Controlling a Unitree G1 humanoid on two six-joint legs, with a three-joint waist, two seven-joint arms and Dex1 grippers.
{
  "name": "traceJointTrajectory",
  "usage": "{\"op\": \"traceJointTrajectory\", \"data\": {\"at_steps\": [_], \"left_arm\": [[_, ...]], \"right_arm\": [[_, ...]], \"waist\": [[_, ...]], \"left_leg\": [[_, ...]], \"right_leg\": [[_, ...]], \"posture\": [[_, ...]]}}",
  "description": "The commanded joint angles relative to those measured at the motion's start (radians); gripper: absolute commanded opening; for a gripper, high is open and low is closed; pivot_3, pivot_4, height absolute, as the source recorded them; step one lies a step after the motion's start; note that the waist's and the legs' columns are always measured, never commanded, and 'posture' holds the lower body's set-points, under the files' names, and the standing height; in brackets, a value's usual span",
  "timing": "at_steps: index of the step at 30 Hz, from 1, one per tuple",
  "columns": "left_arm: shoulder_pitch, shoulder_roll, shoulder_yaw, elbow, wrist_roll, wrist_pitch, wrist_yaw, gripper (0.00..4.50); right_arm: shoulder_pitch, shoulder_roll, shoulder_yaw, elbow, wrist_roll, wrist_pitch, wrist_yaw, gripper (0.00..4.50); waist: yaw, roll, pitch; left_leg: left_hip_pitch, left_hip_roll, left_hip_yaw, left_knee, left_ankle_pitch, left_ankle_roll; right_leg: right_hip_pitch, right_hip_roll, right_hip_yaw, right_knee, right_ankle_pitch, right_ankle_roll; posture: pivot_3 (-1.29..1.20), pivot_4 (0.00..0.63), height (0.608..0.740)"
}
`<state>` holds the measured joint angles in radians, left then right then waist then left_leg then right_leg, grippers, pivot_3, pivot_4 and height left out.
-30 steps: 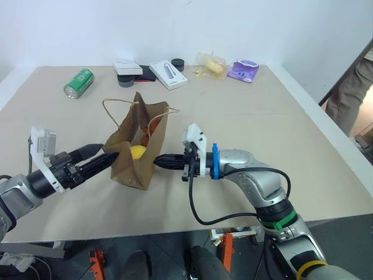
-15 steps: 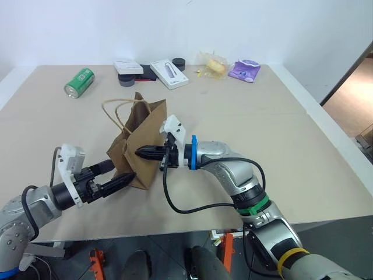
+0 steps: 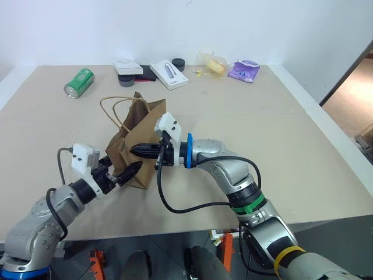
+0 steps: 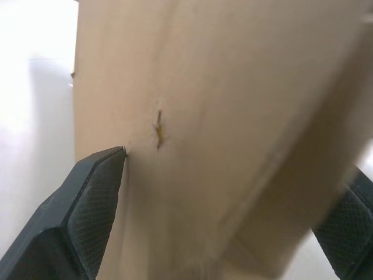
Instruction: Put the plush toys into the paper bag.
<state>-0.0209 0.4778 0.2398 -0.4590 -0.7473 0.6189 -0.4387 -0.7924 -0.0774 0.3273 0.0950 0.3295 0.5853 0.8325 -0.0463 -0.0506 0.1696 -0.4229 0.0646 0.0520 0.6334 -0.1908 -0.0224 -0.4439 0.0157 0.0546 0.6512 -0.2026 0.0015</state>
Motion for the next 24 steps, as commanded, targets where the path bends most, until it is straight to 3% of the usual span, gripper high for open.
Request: {"op": "traceJointTrajectory", "data": {"at_steps": [1, 6, 9, 10, 12, 15, 17, 20, 22, 23, 24], "left_arm": [[-0.027, -0.034, -0.011, 0.001, 0.026, -0.037, 0.027, 4.5], [-0.04, -0.083, -0.033, 0.021, 0.066, -0.068, 0.046, 4.5], [-0.047, -0.093, -0.025, 0.033, 0.063, -0.078, 0.041, 3.91], [-0.048, -0.094, -0.025, 0.035, 0.061, -0.078, 0.037, 3.25], [-0.05, -0.097, -0.024, 0.038, 0.061, -0.082, 0.032, 2.75], [-0.055, -0.099, -0.021, 0.041, 0.063, -0.085, 0.029, 1.5], [-0.061, -0.095, -0.02, 0.046, 0.066, -0.089, 0.026, 1.06], [-0.073, -0.087, -0.017, 0.056, 0.073, -0.099, 0.019, 0.06], [-0.083, -0.076, -0.015, 0.058, 0.072, -0.101, 0.003, 0.06], [-0.092, -0.067, -0.009, 0.054, 0.052, -0.089, -0.013, 0.06], [-0.1, -0.045, -0.007, 0.043, 0.024, -0.072, -0.052, 0.0]], "right_arm": [[-0.02, 0.007, -0.007, -0.026, 0.005, -0.01, 0.012, 0.1], [-0.018, 0.006, -0.008, -0.034, 0.006, -0.006, 0.016, 0.1], [-0.017, 0.004, -0.008, -0.036, 0.006, -0.006, 0.019, 0.0], [-0.017, 0.002, -0.009, -0.036, 0.006, -0.006, 0.02, 0.0], [-0.015, -0.001, -0.011, -0.038, 0.006, -0.005, 0.022, 0.0], [-0.011, -0.009, -0.015, -0.044, 0.007, -0.002, 0.023, 0.0], [-0.008, -0.016, -0.019, -0.051, 0.009, 0.002, 0.023, 0.0], [0.005, -0.053, -0.049, -0.088, 0.029, 0.015, 0.031, 0.0], [0.02, -0.111, -0.098, -0.136, 0.064, 0.031, 0.059, 0.0], [0.029, -0.16, -0.142, -0.167, 0.102, 0.059, 0.088, 0.0], [0.037, -0.238, -0.215, -0.197, 0.169, 0.105, 0.143, 0.52]], "waist": [[0.0, 0.0, 0.0], [0.0, 0.0, 0.0], [0.0, 0.0, 0.0], [0.0, 0.0, 0.0], [0.0, 0.0, 0.0], [0.0, 0.0, 0.0], [0.0, 0.0, 0.0], [0.0, 0.0, 0.0], [0.0, 0.0, 0.0], [0.002, 0.002, -0.016], [0.002, 0.001, -0.018]], "left_leg": [[0.0, 0.0, 0.0, 0.0, 0.0, 0.0], [0.0, 0.0, 0.0, 0.0, 0.0, 0.0], [0.0, 0.0, 0.0, 0.0, 0.0, 0.0], [0.0, 0.0, 0.0, 0.0, 0.0, 0.0], [0.0, 0.0, 0.0, 0.0, 0.0, 0.0], [0.0, 0.0, 0.0, 0.0, 0.0, 0.0], [0.0, 0.0, 0.0, 0.0, 0.0, 0.0], [0.0, 0.0, 0.0, 0.0, 0.0, 0.0], [0.0, 0.0, 0.0, 0.0, 0.0, 0.0], [0.0, 0.0, 0.0, 0.0, 0.0, 0.0], [-0.007, -0.002, -0.002, 0.001, 0.0, 0.0]], "right_leg": [[0.0, 0.0, 0.0, 0.0, 0.0, 0.0], [0.0, 0.0, 0.0, 0.0, 0.001, 0.001], [0.0, 0.0, 0.0, 0.0, 0.001, 0.002], [0.0, 0.0, 0.0, 0.0, 0.001, 0.002], [0.0, 0.0, 0.0, 0.0, 0.001, 0.002], [0.0, 0.0, 0.0, 0.0, 0.001, 0.002], [0.0, 0.0, 0.0, 0.0, 0.001, 0.002], [0.0, 0.0, 0.0, 0.0, 0.001, 0.002], [0.0, 0.0, 0.0, 0.0, 0.001, 0.002], [0.0, 0.0, 0.0, 0.0, 0.001, 0.002], [-0.004, -0.001, -0.001, 0.0, 0.001, 0.005]], "posture": [[0.0, 0.15, 0.74], [0.0, 0.15, 0.74], [0.0, 0.15, 0.74], [0.0, 0.15, 0.74], [0.0, 0.15, 0.74], [0.0, 0.15, 0.74], [0.0, 0.15, 0.74], [0.0, 0.15, 0.74], [0.0, 0.15, 0.74], [0.0, 0.0, 0.74], [0.0, 0.0, 0.74]]}}
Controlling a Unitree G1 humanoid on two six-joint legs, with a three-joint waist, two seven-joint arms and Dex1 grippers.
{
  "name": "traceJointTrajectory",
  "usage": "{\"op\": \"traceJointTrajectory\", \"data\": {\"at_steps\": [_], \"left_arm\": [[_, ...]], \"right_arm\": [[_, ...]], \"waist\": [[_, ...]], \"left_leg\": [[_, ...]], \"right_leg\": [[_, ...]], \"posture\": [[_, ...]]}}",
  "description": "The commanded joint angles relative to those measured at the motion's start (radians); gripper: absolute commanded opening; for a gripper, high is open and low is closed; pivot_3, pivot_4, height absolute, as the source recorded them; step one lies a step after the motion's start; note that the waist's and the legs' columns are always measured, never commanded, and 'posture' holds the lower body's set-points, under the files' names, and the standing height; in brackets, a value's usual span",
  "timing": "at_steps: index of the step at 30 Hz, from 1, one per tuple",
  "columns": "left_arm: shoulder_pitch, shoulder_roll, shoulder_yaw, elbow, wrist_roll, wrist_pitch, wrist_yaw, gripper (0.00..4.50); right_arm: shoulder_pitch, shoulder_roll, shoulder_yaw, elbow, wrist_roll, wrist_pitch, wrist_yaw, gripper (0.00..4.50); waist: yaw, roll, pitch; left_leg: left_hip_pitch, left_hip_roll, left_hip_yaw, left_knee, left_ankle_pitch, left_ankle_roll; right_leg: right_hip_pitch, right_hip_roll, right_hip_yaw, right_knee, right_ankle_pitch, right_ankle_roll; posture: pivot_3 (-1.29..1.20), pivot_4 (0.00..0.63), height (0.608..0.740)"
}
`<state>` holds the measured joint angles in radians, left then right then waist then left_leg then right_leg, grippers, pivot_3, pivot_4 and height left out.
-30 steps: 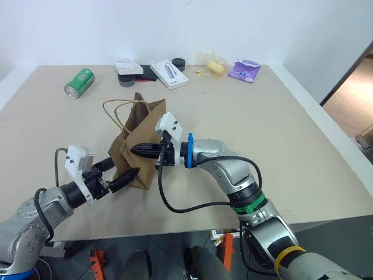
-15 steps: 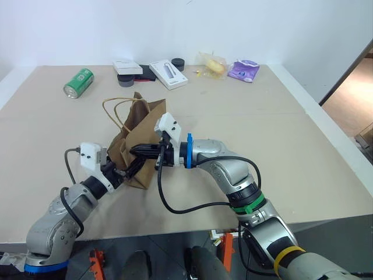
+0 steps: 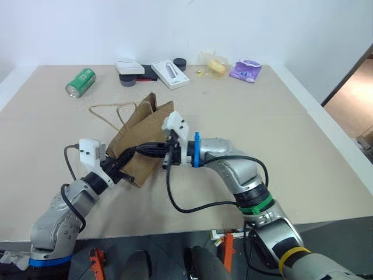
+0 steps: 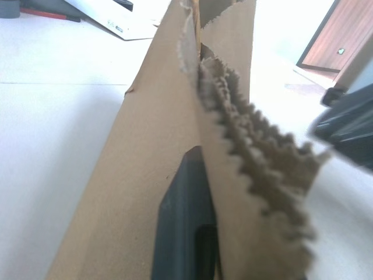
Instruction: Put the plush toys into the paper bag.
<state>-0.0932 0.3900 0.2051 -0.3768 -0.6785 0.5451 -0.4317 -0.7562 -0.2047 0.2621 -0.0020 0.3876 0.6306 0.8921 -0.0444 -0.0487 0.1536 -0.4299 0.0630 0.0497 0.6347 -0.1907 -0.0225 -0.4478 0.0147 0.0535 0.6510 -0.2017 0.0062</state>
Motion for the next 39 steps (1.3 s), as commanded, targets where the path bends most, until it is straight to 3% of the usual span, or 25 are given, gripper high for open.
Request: {"op": "traceJointTrajectory", "data": {"at_steps": [1, 3, 4, 5, 8, 9, 10, 12, 15, 20, 23, 24, 29, 31, 32, 33, 34, 35, 39], "left_arm": [[-0.035, 0.066, 0.026, -0.048, -0.065, 0.012, -0.1, 0.0], [-0.045, 0.135, 0.012, -0.069, -0.111, 0.041, -0.219, 0.0], [-0.046, 0.171, 0.005, -0.075, -0.128, 0.055, -0.277, 0.0], [-0.043, 0.213, -0.002, -0.081, -0.145, 0.072, -0.34, 0.0], [-0.048, 0.317, -0.004, -0.071, -0.214, 0.142, -0.489, 0.0], [-0.049, 0.352, -0.021, -0.061, -0.208, 0.149, -0.538, 0.0], [-0.051, 0.379, -0.038, -0.048, -0.201, 0.154, -0.578, 0.0], [-0.065, 0.399, -0.065, -0.014, -0.174, 0.144, -0.62, 0.0], [-0.106, 0.415, -0.098, 0.034, -0.149, 0.134, -0.662, 0.0], [-0.131, 0.386, -0.179, 0.071, -0.069, 0.091, -0.689, 0.0], [-0.128, 0.381, -0.201, 0.073, -0.059, 0.081, -0.704, 0.68], [-0.131, 0.379, -0.202, 0.076, -0.054, 0.078, -0.707, 0.68], [-0.133, 0.381, -0.168, 0.068, -0.065, 0.073, -0.706, 2.23], [-0.135, 0.384, -0.149, 0.063, -0.083, 0.084, -0.702, 2.58], [-0.137, 0.387, -0.142, 0.061, -0.09, 0.089, -0.702, 3.13], [-0.139, 0.389, -0.132, 0.06, -0.097, 0.093, -0.7, 3.26], [-0.141, 0.392, -0.122, 0.057, -0.105, 0.097, -0.699, 4.13], [-0.142, 0.399, -0.109, 0.052, -0.118, 0.106, -0.699, 4.36], [-0.154, 0.437, -0.028, 0.025, -0.197, 0.168, -0.688, 4.36]], "right_arm": [[0.009, -0.187, -0.214, -0.124, 0.174, 0.101, 0.137, 0.52], [0.02, -0.377, -0.343, -0.14, 0.297, 0.188, 0.293, 1.9], [0.018, -0.459, -0.387, -0.127, 0.327, 0.219, 0.359, 2.11], [0.013, -0.534, -0.422, -0.106, 0.346, 0.245, 0.417, 2.59], [-0.011, -0.685, -0.455, -0.054, 0.352, 0.279, 0.505, 3.52], [-0.01, -0.722, -0.456, -0.043, 0.347, 0.274, 0.53, 4.11], [-0.006, -0.752, -0.455, -0.037, 0.347, 0.272, 0.55, 4.42], [0.004, -0.79, -0.446, -0.037, 0.342, 0.263, 0.573, 4.42], [0.011, -0.829, -0.439, -0.049, 0.35, 0.272, 0.596, 4.42], [0.036, -0.828, -0.434, -0.081, 0.359, 0.271, 0.573, 4.42], [0.04, -0.822, -0.422, -0.091, 0.356, 0.268, 0.565, 4.5], [0.039, -0.821, -0.417, -0.091, 0.354, 0.265, 0.562, 4.5], [0.04, -0.817, -0.403, -0.098, 0.353, 0.262, 0.552, 4.5], [0.039, -0.816, -0.399, -0.097, 0.354, 0.261, 0.55, 4.5], [0.039, -0.816, -0.397, -0.096, 0.354, 0.259, 0.55, 4.5], [0.038, -0.815, -0.394, -0.094, 0.354, 0.258, 0.549, 4.5], [0.037, -0.815, -0.391, -0.093, 0.354, 0.256, 0.549, 4.5], [0.035, -0.815, -0.388, -0.091, 0.355, 0.255, 0.549, 4.5], [0.035, -0.825, -0.385, -0.077, 0.353, 0.249, 0.56, 4.5]], "waist": [[0.0, -0.001, -0.022], [0.0, -0.001, -0.035], [0.0, -0.002, -0.038], [0.002, -0.002, -0.038], [0.0, -0.003, -0.045], [-0.001, -0.003, -0.045], [-0.003, -0.003, -0.046], [-0.006, -0.002, -0.047], [-0.032, 0.011, -0.057], [-0.034, 0.012, -0.058], [-0.033, 0.013, -0.061], [-0.033, 0.013, -0.061], [-0.033, 0.013, -0.061], [-0.033, 0.013, -0.062], [-0.033, 0.013, -0.062], [-0.033, 0.013, -0.062], [-0.033, 0.013, -0.062], [-0.033, 0.013, -0.063], [-0.033, 0.014, -0.063]], "left_leg": [[-0.001, -0.001, 0.0, 0.0, 0.0, 0.0], [-0.003, -0.002, -0.001, 0.002, -0.002, -0.004], [-0.003, -0.002, 0.0, 0.001, -0.002, -0.004], [-0.003, -0.003, 0.0, 0.002, -0.003, -0.004], [-0.005, -0.004, 0.0, 0.003, -0.003, -0.004], [-0.004, -0.006, 0.002, 0.003, -0.002, -0.003], [-0.003, -0.006, 0.002, 0.003, -0.002, -0.003], [0.005, -0.006, 0.003, 0.003, -0.003, -0.003], [0.013, -0.007, 0.0, 0.002, -0.003, -0.002], [0.015, -0.008, 0.0, 0.003, -0.002, -0.002], [0.015, -0.01, 0.0, 0.003, -0.002, -0.002], [0.015, -0.01, 0.001, 0.003, -0.002, -0.002], [0.014, -0.011, 0.001, 0.003, -0.002, -0.002], [0.015, -0.011, 0.001, 0.003, -0.002, -0.002], [0.015, -0.011, 0.001, 0.003, -0.002, -0.002], [0.015, -0.011, 0.001, 0.003, -0.002, -0.001], [0.015, -0.011, 0.001, 0.003, -0.002, -0.001], [0.015, -0.011, 0.001, 0.003, -0.002, -0.001], [0.015, -0.011, 0.001, 0.003, -0.002, -0.001]], "right_leg": [[-0.001, 0.0, -0.001, 0.0, 0.0, 0.0], [-0.004, -0.001, 0.0, 0.002, 0.002, -0.002], [-0.004, -0.001, 0.0, 0.001, 0.001, -0.002], [-0.003, -0.001, 0.0, 0.001, 0.001, -0.002], [-0.003, -0.003, 0.0, -0.001, 0.0, 0.001], [-0.001, -0.004, 0.001, -0.002, -0.001, 0.006], [-0.001, -0.004, 0.001, -0.003, -0.001, 0.006], [0.006, -0.004, 0.002, -0.003, -0.004, 0.001], [0.009, -0.001, 0.004, -0.002, -0.002, -0.002], [0.01, -0.001, 0.006, -0.001, -0.002, -0.001], [0.01, -0.002, 0.008, 0.0, -0.002, -0.001], [0.01, -0.002, 0.009, 0.0, -0.002, 0.0], [0.009, -0.002, 0.01, 0.0, -0.002, 0.001], [0.009, -0.002, 0.01, 0.0, -0.002, 0.001], [0.009, -0.002, 0.01, 0.0, -0.002, 0.001], [0.009, -0.002, 0.01, 0.0, -0.001, 0.001], [0.009, -0.002, 0.01, 0.0, -0.001, 0.001], [0.009, -0.002, 0.011, 0.0, -0.001, 0.001], [0.009, -0.002, 0.011, 0.001, -0.001, 0.001]], "posture": [[0.0, 0.0, 0.74], [0.0, 0.0, 0.74], [0.0, 0.0, 0.74], [0.0, 0.0, 0.74], [0.0, 0.0, 0.74], [0.0, 0.0, 0.74], [0.0, 0.0, 0.74], [0.0, 0.0, 0.74], [0.0, 0.0, 0.74], [0.0, 0.0, 0.74], [0.0, 0.0, 0.74], [0.0, 0.0, 0.74], [0.0, 0.0, 0.74], [0.0, 0.0, 0.74], [0.0, 0.0, 0.74], [0.0, 0.0, 0.74], [0.0, 0.0, 0.74], [0.0, 0.0, 0.74], [0.0, 0.0, 0.74]]}}
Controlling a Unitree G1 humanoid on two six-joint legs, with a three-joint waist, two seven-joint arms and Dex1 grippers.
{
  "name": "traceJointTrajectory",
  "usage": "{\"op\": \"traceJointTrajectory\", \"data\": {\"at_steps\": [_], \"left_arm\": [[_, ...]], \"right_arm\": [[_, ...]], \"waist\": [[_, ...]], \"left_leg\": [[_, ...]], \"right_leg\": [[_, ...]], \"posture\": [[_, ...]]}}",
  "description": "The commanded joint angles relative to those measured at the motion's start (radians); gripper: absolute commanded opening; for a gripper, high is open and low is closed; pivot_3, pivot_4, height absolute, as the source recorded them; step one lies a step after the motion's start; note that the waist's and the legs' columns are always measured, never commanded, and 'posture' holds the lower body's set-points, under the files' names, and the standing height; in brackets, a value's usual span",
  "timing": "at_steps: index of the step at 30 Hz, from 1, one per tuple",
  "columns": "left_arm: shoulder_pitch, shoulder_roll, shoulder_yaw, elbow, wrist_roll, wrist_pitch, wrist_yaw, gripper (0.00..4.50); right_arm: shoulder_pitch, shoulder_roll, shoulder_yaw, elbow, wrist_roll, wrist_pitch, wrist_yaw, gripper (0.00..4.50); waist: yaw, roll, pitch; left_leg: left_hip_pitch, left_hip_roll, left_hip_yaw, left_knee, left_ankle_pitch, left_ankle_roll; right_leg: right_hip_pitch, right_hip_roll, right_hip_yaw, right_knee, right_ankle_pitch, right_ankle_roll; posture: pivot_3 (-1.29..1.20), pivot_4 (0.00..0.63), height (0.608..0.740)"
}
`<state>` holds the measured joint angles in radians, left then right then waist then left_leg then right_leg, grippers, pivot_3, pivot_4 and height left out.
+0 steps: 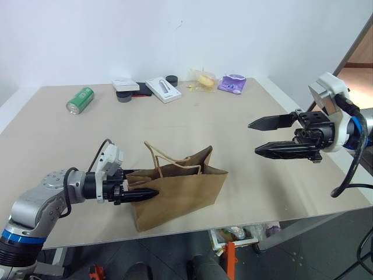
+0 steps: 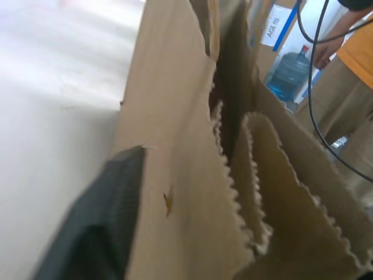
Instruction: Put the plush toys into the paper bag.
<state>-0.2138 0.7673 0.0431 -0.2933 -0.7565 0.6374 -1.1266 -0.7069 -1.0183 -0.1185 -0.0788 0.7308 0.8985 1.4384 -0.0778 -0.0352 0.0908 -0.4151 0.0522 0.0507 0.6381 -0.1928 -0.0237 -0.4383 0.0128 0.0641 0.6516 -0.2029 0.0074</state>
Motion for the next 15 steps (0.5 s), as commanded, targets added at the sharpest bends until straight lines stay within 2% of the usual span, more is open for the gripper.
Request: {"op": "traceJointTrajectory", "data": {"at_steps": [1, 5, 7, 10, 15], "left_arm": [[-0.034, 0.07, 0.148, -0.062, -0.132, 0.086, 0.006, 4.36], [-0.047, 0.138, 0.258, -0.014, -0.172, 0.132, 0.011, 4.36], [-0.078, 0.174, 0.308, 0.06, -0.149, 0.137, 0.034, 4.36], [-0.067, 0.237, 0.333, 0.195, -0.014, 0.056, 0.054, 4.36], [-0.037, 0.263, 0.336, 0.293, 0.059, -0.002, 0.045, 4.36]], "right_arm": [[-0.013, -0.014, -0.005, 0.003, 0.008, -0.019, 0.014, 4.5], [0.0, -0.025, -0.014, 0.021, -0.001, -0.021, 0.011, 4.5], [0.005, -0.024, -0.014, 0.052, -0.026, -0.035, -0.013, 4.5], [0.014, 0.002, 0.008, 0.096, -0.114, -0.089, -0.111, 4.5], [0.021, 0.02, 0.021, 0.111, -0.17, -0.099, -0.198, 4.5]], "waist": [[0.0, 0.0, 0.0], [0.0, 0.0, 0.0], [0.0, 0.001, -0.001], [0.0, 0.001, -0.002], [-0.001, 0.001, -0.005]], "left_leg": [[0.0, 0.0, 0.0, 0.0, 0.0, 0.0], [0.0, 0.0, 0.0, 0.0, 0.0, 0.0], [0.0, 0.0, 0.0, 0.0, 0.0, 0.0], [0.001, 0.0, 0.0, 0.0, 0.0, 0.0], [0.003, -0.001, 0.001, 0.0, 0.0, 0.001]], "right_leg": [[0.0, 0.0, 0.0, 0.0, 0.0, 0.0], [0.0, 0.0, 0.0, 0.0, 0.0, 0.0], [0.0, 0.0, 0.0, 0.001, 0.0, 0.0], [0.0, 0.0, 0.0, 0.001, 0.0, 0.0], [0.001, 0.0, 0.001, 0.002, 0.0, 0.0]], "posture": [[0.0, 0.0, 0.74], [0.0, 0.0, 0.74], [0.0, 0.0, 0.74], [0.0, 0.0, 0.74], [0.0, 0.0, 0.74]]}}
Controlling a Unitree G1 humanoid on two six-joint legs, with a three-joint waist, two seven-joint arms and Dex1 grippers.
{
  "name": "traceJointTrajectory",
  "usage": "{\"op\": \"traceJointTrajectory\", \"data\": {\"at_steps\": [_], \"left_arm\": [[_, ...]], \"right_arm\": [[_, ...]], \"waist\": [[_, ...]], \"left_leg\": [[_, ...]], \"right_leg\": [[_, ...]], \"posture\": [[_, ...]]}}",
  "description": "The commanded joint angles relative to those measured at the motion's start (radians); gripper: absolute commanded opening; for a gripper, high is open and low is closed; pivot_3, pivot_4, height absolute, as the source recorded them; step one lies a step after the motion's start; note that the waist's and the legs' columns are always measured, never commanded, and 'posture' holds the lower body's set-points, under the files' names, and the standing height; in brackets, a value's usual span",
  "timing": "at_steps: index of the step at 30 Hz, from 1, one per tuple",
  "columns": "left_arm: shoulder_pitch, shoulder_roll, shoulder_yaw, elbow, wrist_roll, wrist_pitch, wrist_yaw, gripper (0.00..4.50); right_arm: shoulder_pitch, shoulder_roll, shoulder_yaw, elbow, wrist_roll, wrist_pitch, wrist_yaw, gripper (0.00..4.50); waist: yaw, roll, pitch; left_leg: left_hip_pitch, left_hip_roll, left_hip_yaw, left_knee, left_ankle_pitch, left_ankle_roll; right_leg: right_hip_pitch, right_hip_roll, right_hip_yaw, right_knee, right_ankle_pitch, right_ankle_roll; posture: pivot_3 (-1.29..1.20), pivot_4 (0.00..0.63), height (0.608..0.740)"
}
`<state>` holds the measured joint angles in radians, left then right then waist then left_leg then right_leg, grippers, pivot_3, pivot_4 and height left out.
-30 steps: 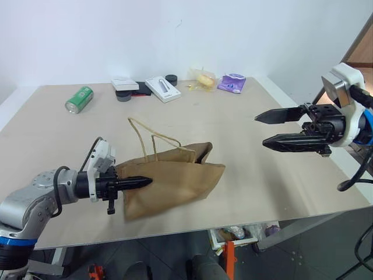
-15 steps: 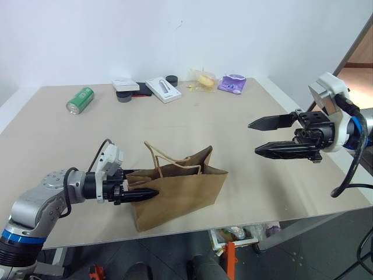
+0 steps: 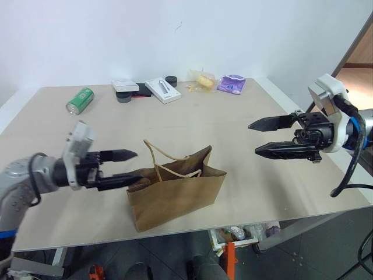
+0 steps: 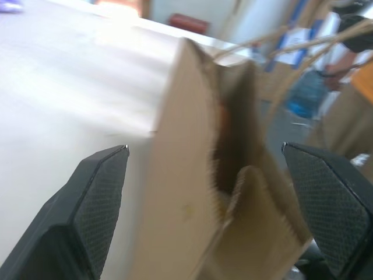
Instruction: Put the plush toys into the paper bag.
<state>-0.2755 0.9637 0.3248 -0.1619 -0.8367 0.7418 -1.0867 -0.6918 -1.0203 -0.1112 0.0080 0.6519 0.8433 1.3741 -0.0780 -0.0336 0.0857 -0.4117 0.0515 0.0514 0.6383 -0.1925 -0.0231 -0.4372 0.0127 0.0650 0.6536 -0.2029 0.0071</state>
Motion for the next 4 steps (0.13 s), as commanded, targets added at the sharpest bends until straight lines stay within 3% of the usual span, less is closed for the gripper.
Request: {"op": "traceJointTrajectory", "data": {"at_steps": [1, 4], "left_arm": [[0.028, 0.065, 0.053, 0.173, 0.146, -0.117, 0.001, 4.36], [0.025, 0.057, 0.047, 0.198, 0.16, -0.133, -0.009, 4.36]], "right_arm": [[0.009, 0.025, 0.013, 0.026, -0.095, -0.047, -0.14, 4.5], [0.02, 0.037, 0.005, 0.018, -0.093, -0.045, -0.159, 4.5]], "waist": [[0.0, 0.0, 0.0], [-0.001, 0.0, -0.001]], "left_leg": [[0.001, 0.0, 0.0, 0.0, 0.0, 0.0], [0.001, 0.0, 0.0, -0.001, 0.0, 0.0]], "right_leg": [[0.0, 0.0, 0.0, 0.0, 0.0, 0.0], [0.0, 0.0, 0.0, 0.001, 0.0, -0.001]], "posture": [[0.0, 0.0, 0.74], [0.0, 0.0, 0.74]]}}
